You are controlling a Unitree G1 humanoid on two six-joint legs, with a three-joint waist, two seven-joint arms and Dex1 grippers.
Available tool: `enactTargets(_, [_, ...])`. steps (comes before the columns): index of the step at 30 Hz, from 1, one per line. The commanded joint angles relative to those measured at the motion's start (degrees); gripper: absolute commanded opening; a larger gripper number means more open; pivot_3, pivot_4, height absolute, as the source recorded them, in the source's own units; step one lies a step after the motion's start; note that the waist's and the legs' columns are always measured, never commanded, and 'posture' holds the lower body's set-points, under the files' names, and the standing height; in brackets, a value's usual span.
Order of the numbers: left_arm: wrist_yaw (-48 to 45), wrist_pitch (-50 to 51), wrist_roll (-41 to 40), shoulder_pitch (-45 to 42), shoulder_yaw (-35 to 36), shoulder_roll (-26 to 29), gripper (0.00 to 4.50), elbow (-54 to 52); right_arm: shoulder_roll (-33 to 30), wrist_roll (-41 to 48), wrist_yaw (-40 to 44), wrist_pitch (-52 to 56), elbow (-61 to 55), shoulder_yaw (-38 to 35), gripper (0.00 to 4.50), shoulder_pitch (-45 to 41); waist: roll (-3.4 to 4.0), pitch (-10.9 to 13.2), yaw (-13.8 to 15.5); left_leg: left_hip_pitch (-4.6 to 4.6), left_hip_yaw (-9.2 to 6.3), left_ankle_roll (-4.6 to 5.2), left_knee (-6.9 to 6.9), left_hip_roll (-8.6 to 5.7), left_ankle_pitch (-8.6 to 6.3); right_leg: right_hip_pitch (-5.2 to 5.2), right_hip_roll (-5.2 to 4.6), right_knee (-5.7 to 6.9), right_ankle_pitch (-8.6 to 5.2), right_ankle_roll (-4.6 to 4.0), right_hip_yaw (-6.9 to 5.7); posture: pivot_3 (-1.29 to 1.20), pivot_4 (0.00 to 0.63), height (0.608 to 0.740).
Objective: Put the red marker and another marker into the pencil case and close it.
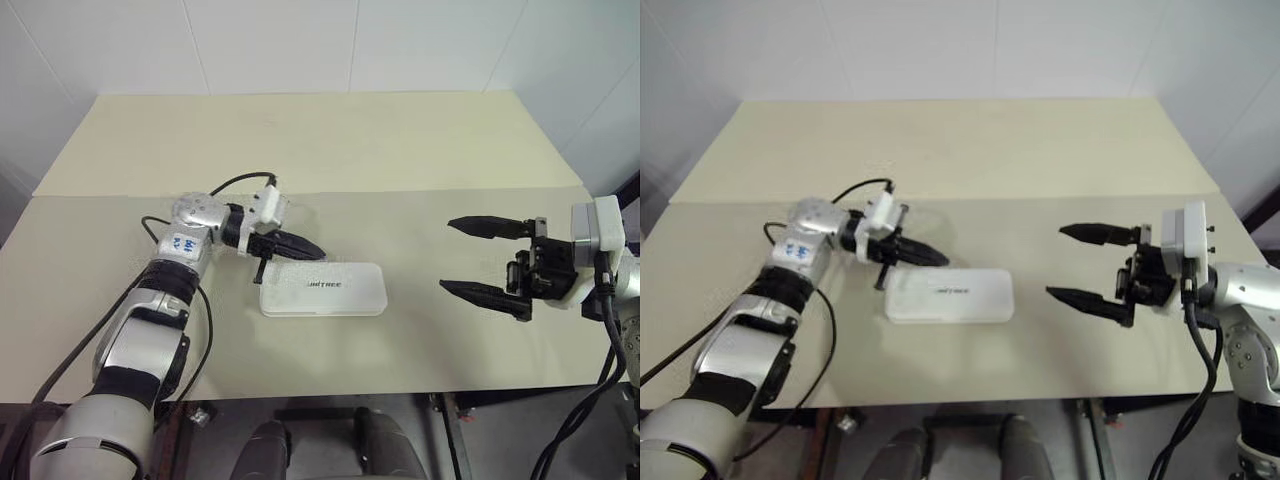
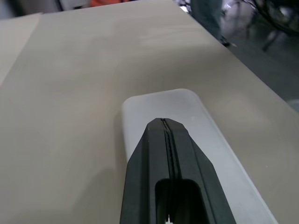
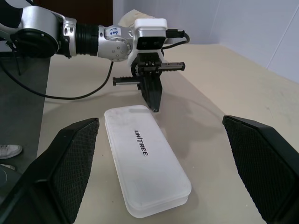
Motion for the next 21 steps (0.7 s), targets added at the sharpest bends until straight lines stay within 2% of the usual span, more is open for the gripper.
enactTargets(1, [-2.49, 5.53, -2.33, 3.66, 3.14, 2.43, 0.18, -6.91, 0.06, -0.17, -0.27, -0.9, -0.48, 0.14, 4.5, -0.75, 0.01, 0.01, -0.11, 0.0, 0.0, 0.0, 0.0, 0.0, 0.0, 0.0, -0.01, 0.0, 0.0, 0.0, 0.0, 0.0, 0.15, 0.74])
enactTargets(4, [1.65, 7.68, -0.54, 6.7, 4.56, 3.95, 0.89, -11.1, -0.11, -0.18, -0.32, -0.79, 0.08, 0.41, 4.5, -1.01, 0.02, 0.01, 0.13, -0.03, -0.02, 0.0, 0.01, -0.02, 0.0, 0.0, -0.03, 0.0, 0.0, 0.0, 0.0, 0.0, 0.15, 0.74])
enactTargets(15, [1.99, 14.11, -5.58, 16.85, 11.09, 9.05, 4.47, -26.82, -1.54, -1.86, 0.89, -0.87, 6.01, 0.6, 4.5, -4.07, 0.05, 0.03, 0.36, -0.02, -0.02, -0.01, -0.02, -0.01, -0.01, 0.0, -0.07, -0.04, 0.0, -0.02, 0.0, 0.0, 0.15, 0.74])
enactTargets(21, [-0.86, 18.73, -10.93, 18.08, 15.43, 10.69, 4.47, -27.56, 1.19, -5.54, 0.8, -3.77, 10.11, 4.61, 4.5, -8.94, 0.09, 0.05, -0.12, 0.03, -0.02, -0.01, -0.06, 0.04, 0.0, -0.01, -0.01, -0.03, -0.02, -0.09, -0.04, 0.0, 0.15, 0.74])
